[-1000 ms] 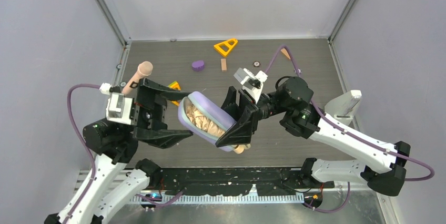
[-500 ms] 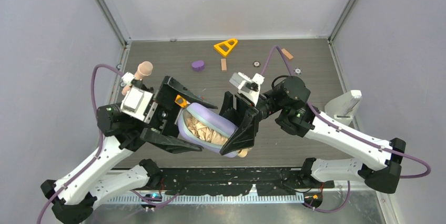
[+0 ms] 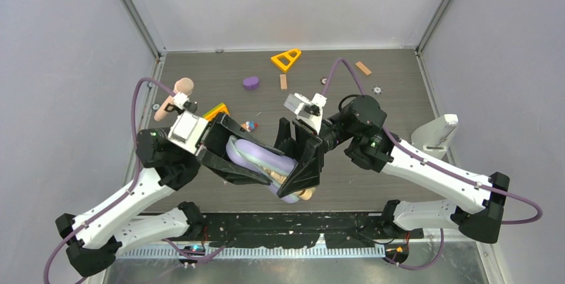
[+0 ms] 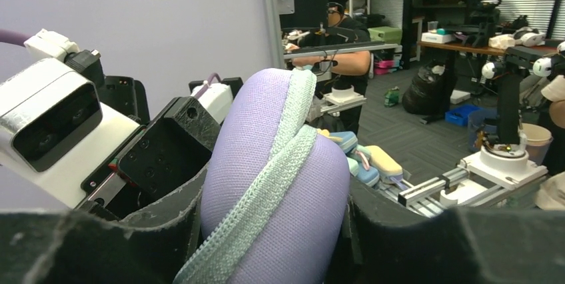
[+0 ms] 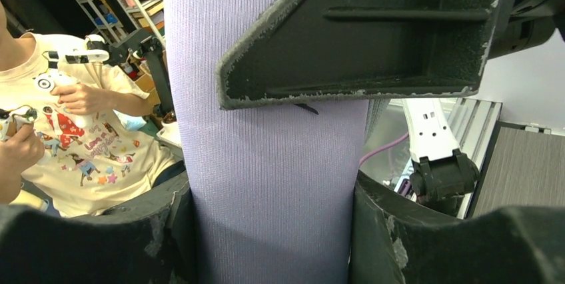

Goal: Put away the umbrella

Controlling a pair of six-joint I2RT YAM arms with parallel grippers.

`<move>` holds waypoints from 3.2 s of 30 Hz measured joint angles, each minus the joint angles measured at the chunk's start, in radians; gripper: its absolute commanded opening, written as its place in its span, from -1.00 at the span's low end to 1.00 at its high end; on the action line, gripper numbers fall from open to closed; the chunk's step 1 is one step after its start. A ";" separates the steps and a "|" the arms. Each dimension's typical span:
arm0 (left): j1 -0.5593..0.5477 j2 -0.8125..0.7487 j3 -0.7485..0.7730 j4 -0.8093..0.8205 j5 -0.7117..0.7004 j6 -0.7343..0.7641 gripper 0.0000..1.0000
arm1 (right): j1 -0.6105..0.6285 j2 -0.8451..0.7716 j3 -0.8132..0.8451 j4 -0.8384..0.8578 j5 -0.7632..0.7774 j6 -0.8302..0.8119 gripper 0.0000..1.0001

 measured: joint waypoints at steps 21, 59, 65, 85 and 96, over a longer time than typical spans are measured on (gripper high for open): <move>-0.011 -0.304 -0.150 -0.581 -0.657 0.274 -1.00 | -0.065 -0.183 -0.086 -0.267 0.407 -0.265 0.90; 0.007 -0.459 -0.171 -0.697 -0.803 0.227 0.99 | 0.036 -0.105 -0.199 -0.232 0.586 -0.410 -0.89; 0.008 -0.480 -0.171 -0.715 -0.801 0.226 0.99 | -0.002 -0.105 -0.210 -0.072 0.464 -0.288 -0.88; 0.017 -0.338 -0.190 -0.609 -0.602 0.151 -1.00 | -0.018 -0.044 -0.171 -0.031 0.361 -0.233 0.63; 0.016 -0.292 -0.276 -0.555 -0.580 0.128 -1.00 | -0.011 0.059 -0.120 -0.016 0.352 -0.232 0.80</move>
